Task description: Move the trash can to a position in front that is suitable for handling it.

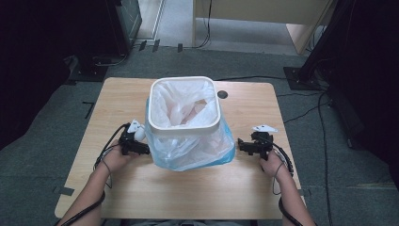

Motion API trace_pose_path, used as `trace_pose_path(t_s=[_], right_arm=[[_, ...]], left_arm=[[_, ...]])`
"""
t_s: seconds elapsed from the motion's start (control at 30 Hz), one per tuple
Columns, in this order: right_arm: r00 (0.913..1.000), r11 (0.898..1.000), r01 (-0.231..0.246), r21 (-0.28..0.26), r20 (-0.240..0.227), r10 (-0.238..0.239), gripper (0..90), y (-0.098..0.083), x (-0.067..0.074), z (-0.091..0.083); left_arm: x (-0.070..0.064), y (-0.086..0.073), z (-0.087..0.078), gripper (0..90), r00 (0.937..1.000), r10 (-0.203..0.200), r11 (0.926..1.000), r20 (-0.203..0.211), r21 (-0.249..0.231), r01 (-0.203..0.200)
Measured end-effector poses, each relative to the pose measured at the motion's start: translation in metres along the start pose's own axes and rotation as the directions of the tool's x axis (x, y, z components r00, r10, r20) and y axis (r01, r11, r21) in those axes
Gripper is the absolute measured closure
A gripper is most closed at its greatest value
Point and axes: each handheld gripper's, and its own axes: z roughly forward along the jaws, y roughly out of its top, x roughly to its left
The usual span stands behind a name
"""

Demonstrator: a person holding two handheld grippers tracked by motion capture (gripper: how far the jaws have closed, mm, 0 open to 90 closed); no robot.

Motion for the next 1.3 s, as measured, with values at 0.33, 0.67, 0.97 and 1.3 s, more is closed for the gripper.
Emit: trace_pose_path(t_s=[0.33,0.67,0.97,1.3], right_arm=[[1.0000,1.000,-0.005,-0.001,0.006,0.005,9.7,-0.001,0.001,-0.001],[0.9999,1.000,-0.008,0.000,0.006,0.008,9.7,-0.002,0.001,-0.002],[1.0000,1.000,-0.007,-0.001,0.007,0.007,9.7,-0.002,0.001,-0.002],[0.9999,1.000,-0.008,0.000,0.007,0.008,9.7,-0.002,0.001,-0.002]], left_arm=[[0.002,0.002,0.002,8.9,1.0000,0.006,1.0000,0.005,0.001,-0.006],[0.002,0.005,0.005,8.9,1.0000,0.004,1.0000,0.002,-0.001,-0.004],[0.001,0.006,0.005,8.9,0.9998,-0.017,0.9998,-0.014,0.008,0.017],[0.004,0.012,0.002,9.1,0.9978,-0.066,0.9962,-0.002,0.057,0.066]])
